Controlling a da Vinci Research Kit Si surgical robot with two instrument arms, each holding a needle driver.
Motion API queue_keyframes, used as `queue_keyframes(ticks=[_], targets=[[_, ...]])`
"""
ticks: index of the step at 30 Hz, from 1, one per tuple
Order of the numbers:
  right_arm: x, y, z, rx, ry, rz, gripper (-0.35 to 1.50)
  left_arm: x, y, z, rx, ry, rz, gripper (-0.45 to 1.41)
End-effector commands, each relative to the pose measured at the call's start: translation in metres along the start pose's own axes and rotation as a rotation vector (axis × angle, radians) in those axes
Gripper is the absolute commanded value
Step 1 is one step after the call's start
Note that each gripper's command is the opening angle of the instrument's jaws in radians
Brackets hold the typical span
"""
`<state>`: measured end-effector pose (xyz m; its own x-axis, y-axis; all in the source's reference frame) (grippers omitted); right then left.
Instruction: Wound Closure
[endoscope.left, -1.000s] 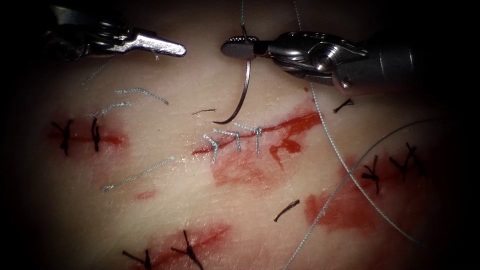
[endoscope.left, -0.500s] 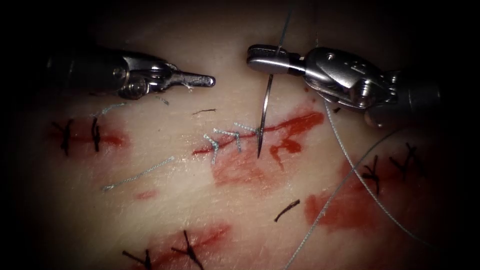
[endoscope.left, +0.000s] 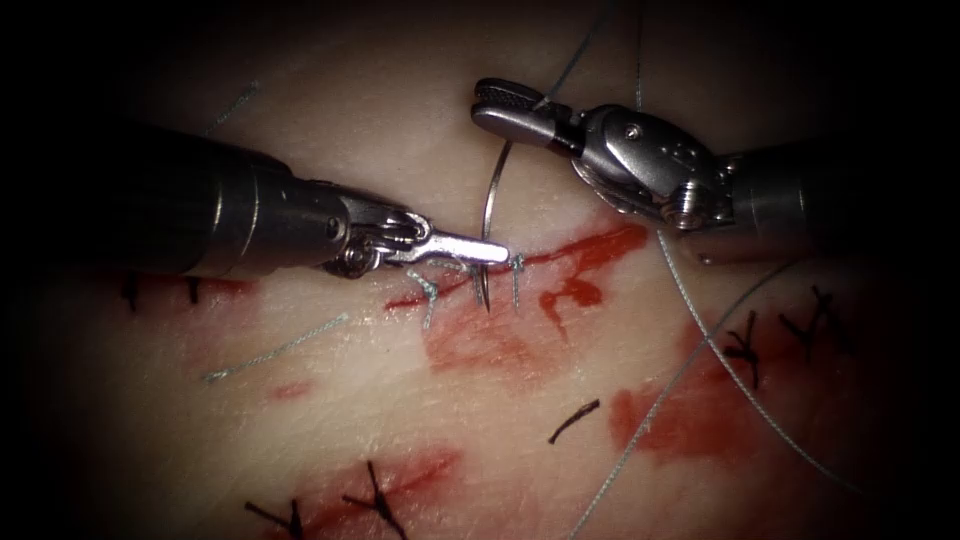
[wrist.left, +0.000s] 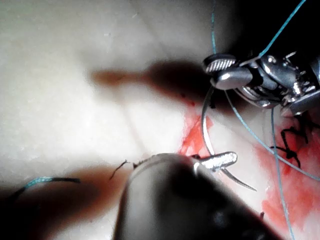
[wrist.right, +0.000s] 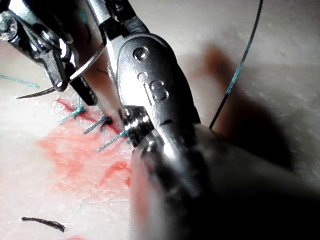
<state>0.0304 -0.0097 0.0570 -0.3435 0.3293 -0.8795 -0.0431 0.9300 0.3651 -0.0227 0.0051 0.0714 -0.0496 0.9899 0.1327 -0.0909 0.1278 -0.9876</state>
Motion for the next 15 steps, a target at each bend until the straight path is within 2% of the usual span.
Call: queue_keyframes(ticks=[1, 4, 5, 6, 7, 9, 10, 11, 13, 14, 15], targets=[[-0.0003, -0.0002, 0.0009, 0.004, 0.002, 0.001, -0.35, -0.0001, -0.0004, 0.0004, 0.001, -0.001, -0.002, -0.03], [-0.0001, -0.0004, 0.001, 0.007, 0.004, 0.004, -0.35, -0.0001, 0.0003, 0.0001, -0.002, -0.002, -0.05, -0.23], [0.0, -0.0004, 0.0011, 0.008, 0.004, 0.005, -0.35, -0.0001, 0.0006, 0.0, -0.003, -0.003, -0.064, -0.4], [0.0, -0.0004, 0.0011, 0.007, 0.005, 0.006, -0.35, 0.0, 0.0008, -0.0001, -0.004, -0.003, -0.09, -0.45], [0.0002, -0.0005, 0.0012, 0.01, 0.005, 0.006, -0.21, 0.0001, 0.0009, -0.0002, -0.004, 0.002, -0.127, -0.45], [0.0007, -0.0006, 0.0014, -0.031, -0.024, 0.009, 0.29, 0.0002, 0.0011, -0.0004, -0.005, 0.013, -0.188, -0.45], [0.001, -0.0007, 0.0015, -0.06, -0.066, 0.013, 0.64, 0.0002, 0.0011, -0.0005, -0.026, 0.016, -0.187, -0.45], [0.0019, -0.0007, 0.0018, -0.098, -0.203, 0.024, 1.16, 0.0002, 0.0008, -0.0008, -0.081, 0.028, -0.189, -0.45], [0.0026, -0.0006, 0.002, -0.094, -0.311, 0.034, 1.25, 0.0002, 0.0007, -0.0008, -0.119, 0.035, -0.204, -0.45], [0.0035, -0.0006, 0.0018, -0.089, -0.38, 0.08, 1.08, 0.0002, 0.0006, -0.0009, -0.125, 0.036, -0.203, -0.45], [0.0038, -0.0007, 0.0016, -0.089, -0.387, 0.1, 0.83, 0.0001, 0.0006, -0.0009, -0.125, 0.036, -0.203, -0.45]])
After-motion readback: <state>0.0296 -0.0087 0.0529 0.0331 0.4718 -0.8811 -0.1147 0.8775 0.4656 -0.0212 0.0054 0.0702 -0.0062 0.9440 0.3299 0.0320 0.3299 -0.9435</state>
